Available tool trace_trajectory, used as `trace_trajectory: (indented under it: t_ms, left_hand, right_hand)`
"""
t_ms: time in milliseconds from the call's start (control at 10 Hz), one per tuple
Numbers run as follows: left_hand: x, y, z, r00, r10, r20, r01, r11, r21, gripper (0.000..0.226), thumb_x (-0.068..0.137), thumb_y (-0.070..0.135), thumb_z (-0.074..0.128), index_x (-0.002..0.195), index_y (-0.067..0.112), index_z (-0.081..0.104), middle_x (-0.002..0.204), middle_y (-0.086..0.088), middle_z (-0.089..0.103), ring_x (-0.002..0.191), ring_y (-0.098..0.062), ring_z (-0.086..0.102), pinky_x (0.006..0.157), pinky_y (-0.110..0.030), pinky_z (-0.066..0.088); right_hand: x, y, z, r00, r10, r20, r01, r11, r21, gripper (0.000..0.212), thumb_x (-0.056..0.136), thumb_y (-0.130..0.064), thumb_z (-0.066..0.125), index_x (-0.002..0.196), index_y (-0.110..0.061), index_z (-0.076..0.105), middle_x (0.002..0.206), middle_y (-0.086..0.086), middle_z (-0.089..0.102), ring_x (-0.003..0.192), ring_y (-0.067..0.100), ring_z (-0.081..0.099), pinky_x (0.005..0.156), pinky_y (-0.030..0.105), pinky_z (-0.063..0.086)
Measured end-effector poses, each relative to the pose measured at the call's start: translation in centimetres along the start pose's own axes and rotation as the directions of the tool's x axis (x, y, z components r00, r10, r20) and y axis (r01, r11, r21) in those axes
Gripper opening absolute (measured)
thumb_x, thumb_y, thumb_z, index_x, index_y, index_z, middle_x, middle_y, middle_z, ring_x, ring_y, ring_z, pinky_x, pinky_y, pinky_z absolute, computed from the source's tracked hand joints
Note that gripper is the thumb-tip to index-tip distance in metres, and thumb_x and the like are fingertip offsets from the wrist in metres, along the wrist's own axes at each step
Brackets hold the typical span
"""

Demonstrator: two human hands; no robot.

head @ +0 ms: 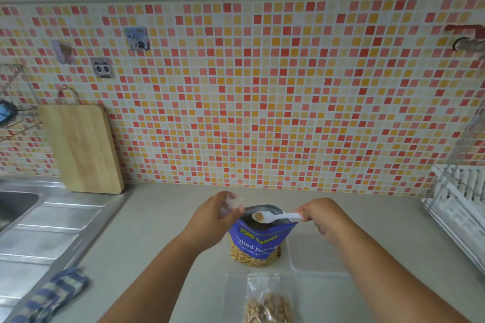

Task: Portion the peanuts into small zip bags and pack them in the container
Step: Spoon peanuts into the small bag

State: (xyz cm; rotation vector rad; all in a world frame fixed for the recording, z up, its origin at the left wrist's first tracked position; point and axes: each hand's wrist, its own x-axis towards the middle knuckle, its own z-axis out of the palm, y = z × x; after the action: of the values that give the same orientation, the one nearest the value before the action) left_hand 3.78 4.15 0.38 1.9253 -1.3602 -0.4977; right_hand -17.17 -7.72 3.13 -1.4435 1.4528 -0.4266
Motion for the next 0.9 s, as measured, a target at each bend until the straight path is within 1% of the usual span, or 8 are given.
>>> trace_trajectory:
  t_ms: [100,300,400,500,600,700,800,900]
  left_hand:
    - [0.0,0.0,0.3,0.999,0.031,0.04,-0.035,0.995,0.099,0.047,0.086,0.05,0.055,0.127,0.028,0.047,0.115,0.004,0.059,0.091,-0.01,0.058,0.072,-0.02,0.047]
    - [0.3,0.1,1.0,0.996,0.047,0.072,-0.061,0.975,0.212,0.052,0.086,0.052,0.054,0.131,0.029,0.044,0.127,0.001,0.056,0.104,-0.014,0.056,0.085,-0.028,0.05]
    - [0.4,0.0,1.2,0.994,0.044,0.098,-0.064,0.975,0.213,0.05,0.087,0.052,0.053,0.13,0.028,0.044,0.127,0.002,0.057,0.103,-0.014,0.057,0.082,-0.025,0.049]
    - [0.4,0.1,1.6,0.99,0.048,0.131,-0.076,0.974,0.216,0.045,0.088,0.05,0.052,0.127,0.027,0.047,0.124,0.003,0.059,0.1,-0.011,0.056,0.08,-0.023,0.047]
    - [0.3,0.1,1.7,0.987,0.045,0.157,-0.074,0.98,0.183,0.041,0.089,0.048,0.052,0.124,0.027,0.05,0.122,0.004,0.061,0.102,-0.01,0.056,0.082,-0.022,0.048]
    - [0.2,0.1,1.6,0.985,0.057,0.165,-0.085,0.983,0.163,0.038,0.089,0.047,0.053,0.122,0.028,0.052,0.121,0.004,0.062,0.102,-0.009,0.056,0.083,-0.022,0.048]
    - [0.1,0.1,1.4,0.984,0.036,0.174,-0.061,0.989,0.136,0.039,0.089,0.045,0.054,0.123,0.026,0.052,0.121,0.004,0.062,0.102,-0.009,0.056,0.079,-0.021,0.047]
    - [0.2,0.0,1.2,0.979,0.012,0.201,-0.031,0.996,0.089,0.037,0.09,0.045,0.053,0.121,0.027,0.051,0.118,0.004,0.062,0.099,-0.008,0.056,0.073,-0.017,0.048]
  right_hand:
    - [-1.0,0.0,-0.9,1.0,-0.007,0.001,0.007,0.999,-0.038,0.021,0.081,0.002,0.058,0.094,-0.003,0.073,0.066,-0.001,0.054,0.055,0.008,0.045,0.049,0.019,0.037]
    - [1.8,-1.4,0.2,0.997,0.051,-0.059,-0.072,0.895,-0.44,0.024,0.09,-0.012,0.045,0.098,-0.012,0.067,0.082,-0.001,0.049,0.056,0.011,0.037,0.062,0.02,0.037]
    - [2.0,-1.0,2.2,0.993,-0.11,-0.046,0.056,0.773,-0.631,0.019,0.087,-0.012,0.05,0.087,-0.012,0.068,0.084,0.002,0.063,0.069,0.016,0.055,0.061,0.022,0.044]
    - [0.5,-0.4,5.3,0.963,-0.268,0.032,0.198,0.622,-0.758,0.021,0.087,-0.015,0.055,0.105,-0.011,0.066,0.102,0.007,0.067,0.085,0.022,0.061,0.07,0.028,0.047]
    - [-0.2,-0.3,7.9,0.969,-0.235,0.079,0.201,0.559,-0.805,0.029,0.088,-0.019,0.057,0.116,-0.011,0.06,0.113,0.007,0.065,0.101,0.024,0.063,0.078,0.03,0.05]
    - [0.6,-0.5,8.3,0.984,-0.175,0.027,0.131,0.619,-0.775,0.023,0.089,-0.019,0.056,0.11,-0.012,0.061,0.105,0.004,0.066,0.092,0.021,0.063,0.073,0.028,0.048]
    - [1.6,-0.8,7.6,0.996,-0.089,0.002,0.067,0.736,-0.674,0.011,0.088,-0.018,0.054,0.084,-0.009,0.059,0.073,0.002,0.053,0.075,0.021,0.053,0.062,0.026,0.042]
    - [3.3,-0.7,6.7,0.998,-0.064,0.02,0.062,0.778,-0.626,0.022,0.087,-0.019,0.052,0.067,-0.012,0.051,0.067,0.001,0.049,0.068,0.02,0.052,0.053,0.024,0.038]
